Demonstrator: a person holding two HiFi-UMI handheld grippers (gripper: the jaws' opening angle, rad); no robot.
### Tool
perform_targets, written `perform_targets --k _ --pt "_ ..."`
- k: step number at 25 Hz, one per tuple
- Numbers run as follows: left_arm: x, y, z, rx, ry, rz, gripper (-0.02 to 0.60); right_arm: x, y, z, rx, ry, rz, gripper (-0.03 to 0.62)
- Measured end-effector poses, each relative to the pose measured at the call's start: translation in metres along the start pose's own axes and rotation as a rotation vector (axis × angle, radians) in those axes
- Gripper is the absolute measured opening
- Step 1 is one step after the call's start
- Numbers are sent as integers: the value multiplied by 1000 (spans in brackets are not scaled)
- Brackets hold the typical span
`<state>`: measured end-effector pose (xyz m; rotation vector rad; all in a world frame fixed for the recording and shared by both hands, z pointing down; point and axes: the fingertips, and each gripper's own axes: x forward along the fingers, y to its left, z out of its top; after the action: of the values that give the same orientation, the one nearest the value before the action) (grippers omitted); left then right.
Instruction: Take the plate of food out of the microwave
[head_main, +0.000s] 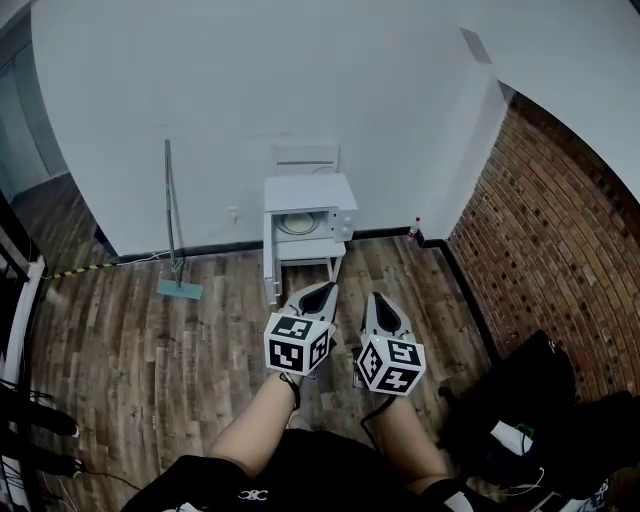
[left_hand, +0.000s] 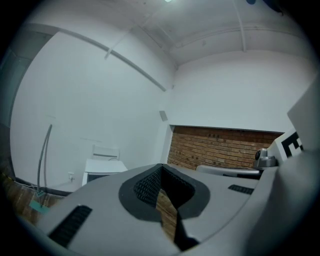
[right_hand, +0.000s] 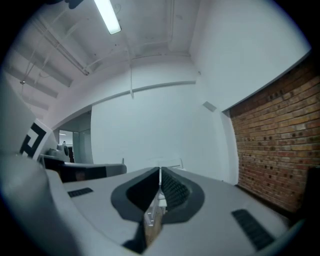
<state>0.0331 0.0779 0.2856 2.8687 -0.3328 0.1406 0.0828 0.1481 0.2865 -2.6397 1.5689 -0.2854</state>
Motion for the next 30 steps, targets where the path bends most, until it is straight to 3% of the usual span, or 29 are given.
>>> perform_targets --k 3,8,12,18,26,30 --pt "26 32 6 -7 3 13 -9 42 3 -2 2 13 13 14" --pt "56 72 6 -14 17 36 -9 91 8 -10 -99 29 4 14" --pt "73 98 -10 34 49 91 -10 127 6 -30 -54 85 35 14" --pt "108 143 -27 -3 93 156 -9 190 -7 -48 -4 121 67 14" --pt "197 214 -7 -4 52 281 -9 328 -34 -38 37 128 182 15" --pt "250 241 -4 -54 45 355 -9 392 -54 -40 18 196 270 32"
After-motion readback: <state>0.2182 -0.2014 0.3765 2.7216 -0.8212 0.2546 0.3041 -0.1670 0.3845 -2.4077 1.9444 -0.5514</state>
